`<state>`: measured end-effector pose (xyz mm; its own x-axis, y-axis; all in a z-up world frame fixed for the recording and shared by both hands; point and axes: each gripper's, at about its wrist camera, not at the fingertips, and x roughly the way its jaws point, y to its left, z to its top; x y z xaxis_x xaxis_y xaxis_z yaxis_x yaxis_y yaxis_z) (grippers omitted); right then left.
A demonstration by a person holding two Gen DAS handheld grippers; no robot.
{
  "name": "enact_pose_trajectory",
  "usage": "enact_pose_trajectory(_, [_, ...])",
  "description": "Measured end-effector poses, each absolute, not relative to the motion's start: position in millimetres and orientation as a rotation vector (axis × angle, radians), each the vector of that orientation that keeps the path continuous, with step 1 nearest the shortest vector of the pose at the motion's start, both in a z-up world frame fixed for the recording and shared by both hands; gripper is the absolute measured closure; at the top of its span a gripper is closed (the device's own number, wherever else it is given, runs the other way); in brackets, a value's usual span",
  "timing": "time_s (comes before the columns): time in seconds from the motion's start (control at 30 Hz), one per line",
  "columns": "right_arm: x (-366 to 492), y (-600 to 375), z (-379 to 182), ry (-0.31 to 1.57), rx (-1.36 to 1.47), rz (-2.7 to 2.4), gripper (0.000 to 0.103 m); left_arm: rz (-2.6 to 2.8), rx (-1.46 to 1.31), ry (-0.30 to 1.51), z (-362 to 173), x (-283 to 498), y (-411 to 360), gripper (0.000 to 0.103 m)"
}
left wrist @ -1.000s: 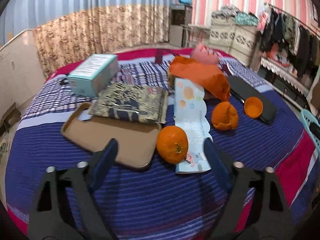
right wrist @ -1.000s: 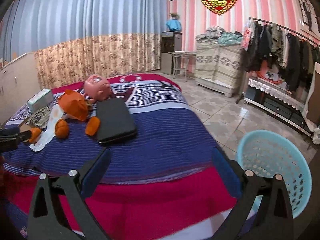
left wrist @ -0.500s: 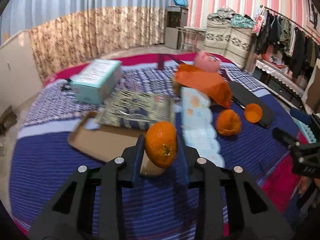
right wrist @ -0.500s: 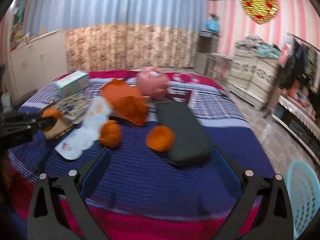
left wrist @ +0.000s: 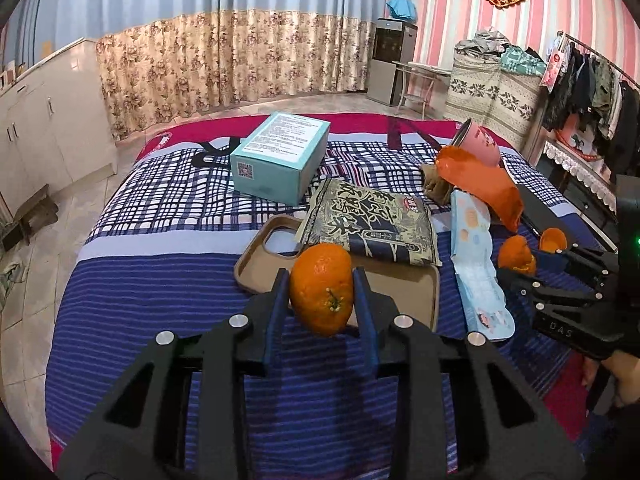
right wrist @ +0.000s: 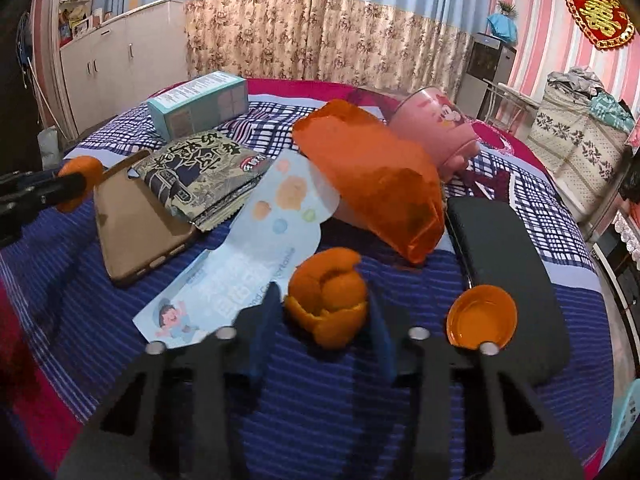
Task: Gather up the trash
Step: 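Grasp the orange mandarin with the left gripper while the right grasps the orange peel, then carry the mandarin in the left gripper and peel in the right over the basket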
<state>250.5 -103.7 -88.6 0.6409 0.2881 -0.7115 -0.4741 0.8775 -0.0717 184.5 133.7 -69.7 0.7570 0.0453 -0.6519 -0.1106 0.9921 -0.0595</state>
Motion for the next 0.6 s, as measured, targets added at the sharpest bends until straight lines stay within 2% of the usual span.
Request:
enact_pose_trajectory(0.07, [246, -110, -84, 0.741, -0.233, 0.453, 0.072, 0.079, -0.100, 0.705, -67, 185, 131, 0.072])
enact_pose_trajectory(0.6, [167, -251, -22, 0.557, -0.131, 0.261, 0.073, -0.050, -0.057, 0.640, -46, 188, 41, 0.072])
